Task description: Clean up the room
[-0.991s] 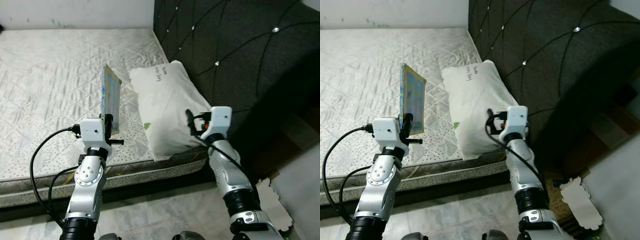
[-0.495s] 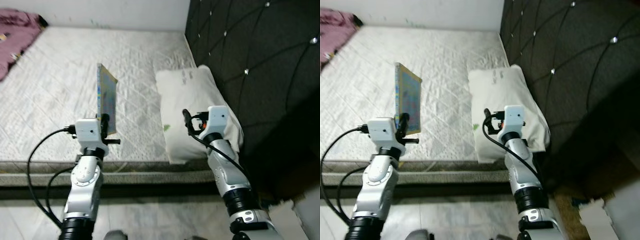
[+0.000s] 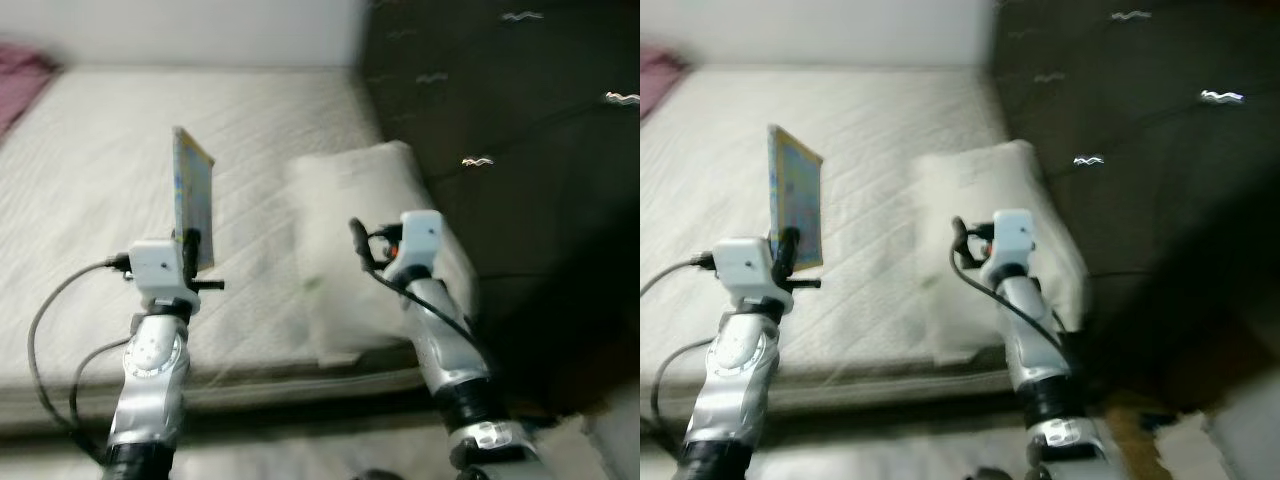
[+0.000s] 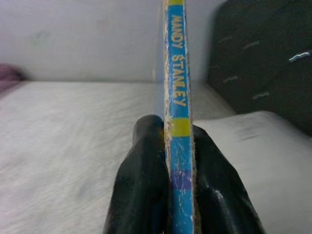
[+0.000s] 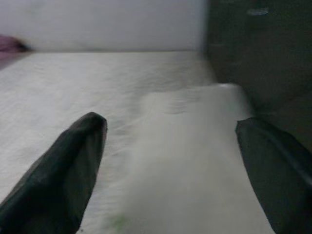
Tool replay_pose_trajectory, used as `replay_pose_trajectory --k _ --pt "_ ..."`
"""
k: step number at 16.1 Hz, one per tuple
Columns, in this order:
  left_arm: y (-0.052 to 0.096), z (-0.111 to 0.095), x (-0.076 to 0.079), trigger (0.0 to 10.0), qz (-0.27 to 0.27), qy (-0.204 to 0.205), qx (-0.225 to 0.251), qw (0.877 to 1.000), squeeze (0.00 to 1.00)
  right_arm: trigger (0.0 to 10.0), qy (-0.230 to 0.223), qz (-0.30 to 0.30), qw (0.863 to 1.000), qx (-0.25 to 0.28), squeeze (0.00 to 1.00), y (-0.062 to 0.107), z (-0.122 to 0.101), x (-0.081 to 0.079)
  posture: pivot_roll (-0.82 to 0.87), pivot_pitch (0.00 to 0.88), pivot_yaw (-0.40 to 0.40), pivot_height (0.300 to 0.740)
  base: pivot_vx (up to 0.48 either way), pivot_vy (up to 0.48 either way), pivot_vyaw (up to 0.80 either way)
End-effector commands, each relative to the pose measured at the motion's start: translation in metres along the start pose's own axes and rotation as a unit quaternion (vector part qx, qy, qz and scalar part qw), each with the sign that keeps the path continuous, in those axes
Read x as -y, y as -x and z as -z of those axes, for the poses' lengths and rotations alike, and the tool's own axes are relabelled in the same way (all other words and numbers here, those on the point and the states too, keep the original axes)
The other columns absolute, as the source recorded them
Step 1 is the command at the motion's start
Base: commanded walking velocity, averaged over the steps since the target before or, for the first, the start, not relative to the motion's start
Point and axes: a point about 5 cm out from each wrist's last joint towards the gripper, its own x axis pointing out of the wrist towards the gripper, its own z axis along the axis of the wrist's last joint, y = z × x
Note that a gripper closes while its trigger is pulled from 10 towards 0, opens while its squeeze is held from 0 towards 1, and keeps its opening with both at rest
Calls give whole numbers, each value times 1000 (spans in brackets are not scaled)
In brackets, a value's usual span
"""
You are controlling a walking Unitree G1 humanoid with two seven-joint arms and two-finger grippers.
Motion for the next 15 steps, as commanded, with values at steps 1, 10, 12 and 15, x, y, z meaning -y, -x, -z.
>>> replay_pose_trajectory --k 1,10,12,15 --pt "2 -9 -10 10000 -8 -15 21 1000 0 10000 -9 -20 999 22 0 -8 -13 -17 -53 6 -30 740 285 0 0" --pt "1 -7 -9 10000 -6 -11 12 1000 0 10000 -9 -18 1000 19 0 -8 -12 -17 -53 7 -29 740 0 142 0" --pt "1 -6 -9 10000 -10 -5 10 1000 0 10000 -8 -18 1000 17 0 -8 -11 -17 -52 5 -31 740 0 480 0" --pt "1 -5 -9 10000 -11 -3 9 1000 0 10000 -7 -19 1000 17 0 -8 -11 -17 -52 1 -33 740 0 480 0"
